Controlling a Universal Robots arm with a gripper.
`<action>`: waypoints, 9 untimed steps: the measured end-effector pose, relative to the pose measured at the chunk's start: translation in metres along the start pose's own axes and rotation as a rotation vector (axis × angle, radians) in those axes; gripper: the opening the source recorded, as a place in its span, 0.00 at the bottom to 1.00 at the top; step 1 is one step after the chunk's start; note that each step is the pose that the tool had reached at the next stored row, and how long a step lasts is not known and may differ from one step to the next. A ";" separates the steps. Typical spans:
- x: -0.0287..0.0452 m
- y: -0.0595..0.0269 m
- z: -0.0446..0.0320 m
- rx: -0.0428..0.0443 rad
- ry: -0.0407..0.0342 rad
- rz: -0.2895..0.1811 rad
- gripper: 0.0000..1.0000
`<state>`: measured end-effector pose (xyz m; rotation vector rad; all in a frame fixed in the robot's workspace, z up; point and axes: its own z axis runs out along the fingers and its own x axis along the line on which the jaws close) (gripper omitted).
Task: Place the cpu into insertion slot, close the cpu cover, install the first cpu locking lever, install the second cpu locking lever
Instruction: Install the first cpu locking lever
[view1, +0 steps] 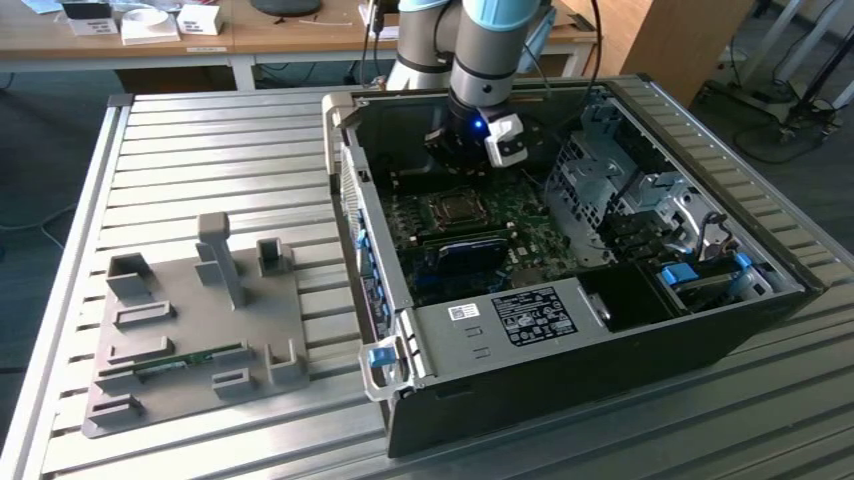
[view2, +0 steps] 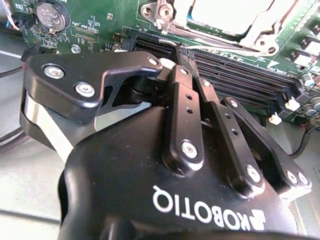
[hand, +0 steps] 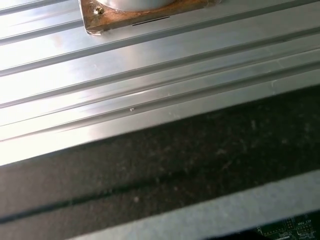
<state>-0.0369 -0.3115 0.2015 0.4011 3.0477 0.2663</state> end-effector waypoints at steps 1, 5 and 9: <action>-0.0001 -0.0002 0.0002 0.0000 0.0000 0.000 0.11; -0.0002 -0.0008 0.0011 0.0002 0.0000 0.000 0.11; -0.0003 -0.0014 0.0021 0.0001 0.0001 0.000 0.11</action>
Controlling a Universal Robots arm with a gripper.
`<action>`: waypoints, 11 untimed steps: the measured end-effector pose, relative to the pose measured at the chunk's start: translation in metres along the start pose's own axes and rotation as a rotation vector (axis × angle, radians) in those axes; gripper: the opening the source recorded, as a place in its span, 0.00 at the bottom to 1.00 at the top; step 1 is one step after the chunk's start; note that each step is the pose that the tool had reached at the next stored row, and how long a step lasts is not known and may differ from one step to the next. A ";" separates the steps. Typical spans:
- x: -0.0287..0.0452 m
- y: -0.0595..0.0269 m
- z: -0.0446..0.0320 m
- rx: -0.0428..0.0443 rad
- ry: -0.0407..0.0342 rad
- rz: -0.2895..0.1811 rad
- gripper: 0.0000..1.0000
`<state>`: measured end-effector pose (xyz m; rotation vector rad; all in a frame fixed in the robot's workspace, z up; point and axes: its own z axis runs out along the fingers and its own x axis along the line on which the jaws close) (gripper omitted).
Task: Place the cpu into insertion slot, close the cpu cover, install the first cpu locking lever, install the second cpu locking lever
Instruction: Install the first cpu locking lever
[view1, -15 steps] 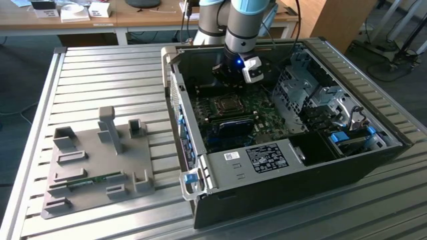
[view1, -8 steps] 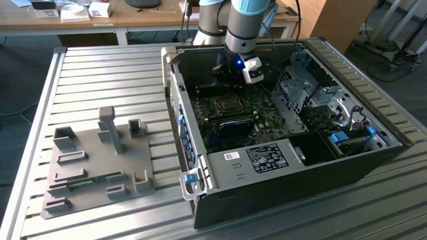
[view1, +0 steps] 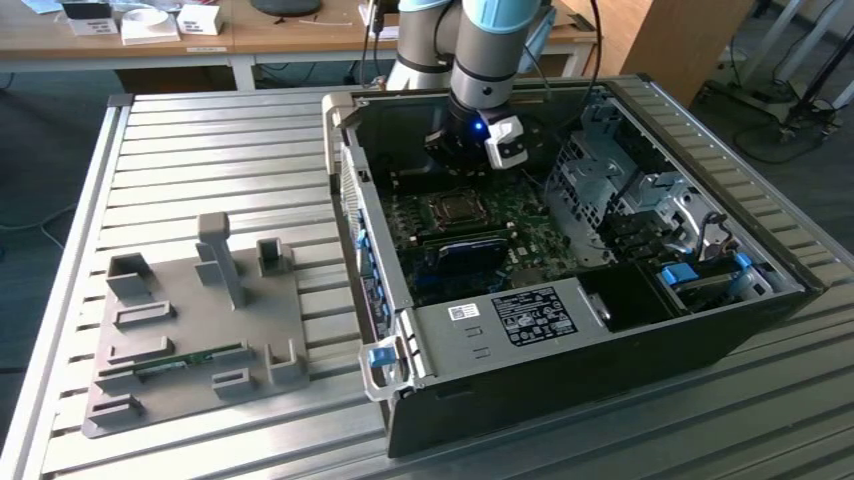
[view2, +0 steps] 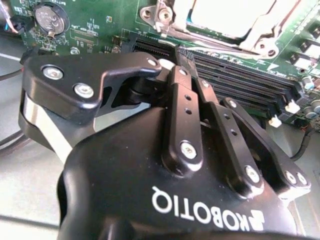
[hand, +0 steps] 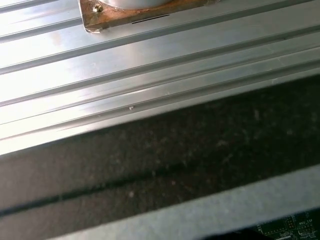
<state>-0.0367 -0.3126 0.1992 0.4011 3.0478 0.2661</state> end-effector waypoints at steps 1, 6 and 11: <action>0.0000 -0.0001 0.0003 0.0000 0.0000 0.000 0.11; -0.0002 -0.0007 0.0011 -0.0001 0.0000 0.000 0.11; -0.0004 -0.0017 0.0014 -0.0001 0.0000 0.000 0.11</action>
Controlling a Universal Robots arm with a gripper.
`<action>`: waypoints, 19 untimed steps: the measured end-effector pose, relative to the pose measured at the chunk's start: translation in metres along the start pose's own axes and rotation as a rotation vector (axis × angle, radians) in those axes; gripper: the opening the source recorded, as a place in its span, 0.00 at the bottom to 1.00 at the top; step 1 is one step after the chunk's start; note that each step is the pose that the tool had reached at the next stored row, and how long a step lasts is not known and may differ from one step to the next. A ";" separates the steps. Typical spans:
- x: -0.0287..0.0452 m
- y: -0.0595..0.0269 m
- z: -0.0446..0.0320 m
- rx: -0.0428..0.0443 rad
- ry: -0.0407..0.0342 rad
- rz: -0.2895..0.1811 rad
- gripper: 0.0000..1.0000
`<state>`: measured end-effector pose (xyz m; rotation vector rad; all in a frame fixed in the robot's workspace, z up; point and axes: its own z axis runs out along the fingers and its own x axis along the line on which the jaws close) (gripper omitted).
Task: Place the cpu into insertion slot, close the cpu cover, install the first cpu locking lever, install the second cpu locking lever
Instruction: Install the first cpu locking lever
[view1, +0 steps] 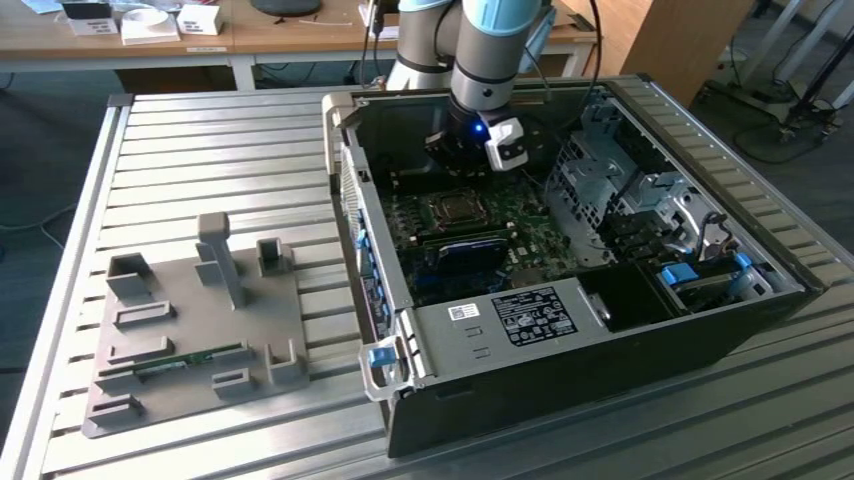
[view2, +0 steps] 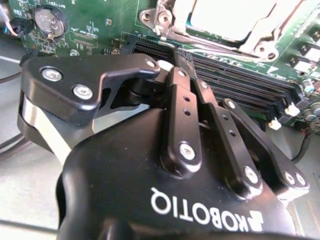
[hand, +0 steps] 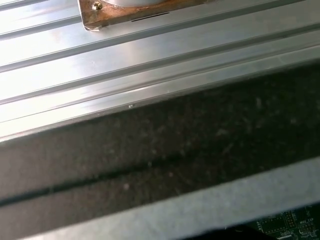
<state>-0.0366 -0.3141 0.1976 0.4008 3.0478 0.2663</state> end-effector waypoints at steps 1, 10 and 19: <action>-0.0001 -0.0004 -0.0001 0.0001 0.0000 0.000 0.11; -0.0012 -0.0045 -0.0005 -0.0002 -0.0001 0.000 0.11; -0.0013 -0.0051 0.0003 0.0004 0.0002 -0.001 0.11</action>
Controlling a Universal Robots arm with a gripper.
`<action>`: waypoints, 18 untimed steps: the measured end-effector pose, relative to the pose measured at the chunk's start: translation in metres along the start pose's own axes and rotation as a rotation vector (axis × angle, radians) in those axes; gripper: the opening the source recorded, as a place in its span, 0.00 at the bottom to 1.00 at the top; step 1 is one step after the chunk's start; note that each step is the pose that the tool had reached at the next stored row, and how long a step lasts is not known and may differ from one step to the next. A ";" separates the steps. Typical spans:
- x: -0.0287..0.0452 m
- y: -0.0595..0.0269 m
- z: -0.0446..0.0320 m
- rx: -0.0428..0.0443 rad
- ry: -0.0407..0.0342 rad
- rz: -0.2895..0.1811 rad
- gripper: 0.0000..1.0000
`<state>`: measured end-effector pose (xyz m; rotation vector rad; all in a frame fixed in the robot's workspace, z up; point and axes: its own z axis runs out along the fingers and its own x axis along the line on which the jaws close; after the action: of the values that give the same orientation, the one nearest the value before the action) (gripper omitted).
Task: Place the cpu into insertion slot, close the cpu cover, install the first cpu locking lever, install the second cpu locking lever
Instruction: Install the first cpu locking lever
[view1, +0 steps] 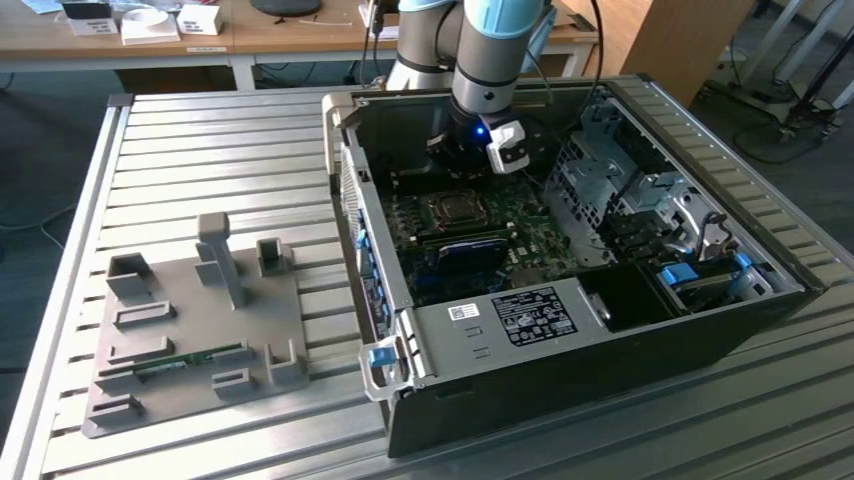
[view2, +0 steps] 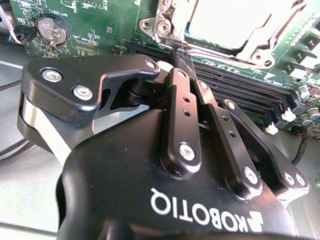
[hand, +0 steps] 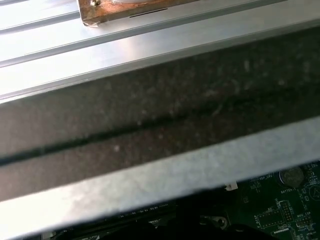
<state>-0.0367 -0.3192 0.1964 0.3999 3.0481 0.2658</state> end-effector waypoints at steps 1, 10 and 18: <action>0.0000 -0.0001 0.0002 0.0000 0.0000 0.000 0.11; 0.0000 -0.0003 0.0008 -0.0002 -0.0001 0.000 0.11; -0.0001 -0.0008 0.0015 -0.0046 0.0012 0.000 0.11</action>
<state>-0.0366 -0.3198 0.1948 0.4000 3.0481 0.2732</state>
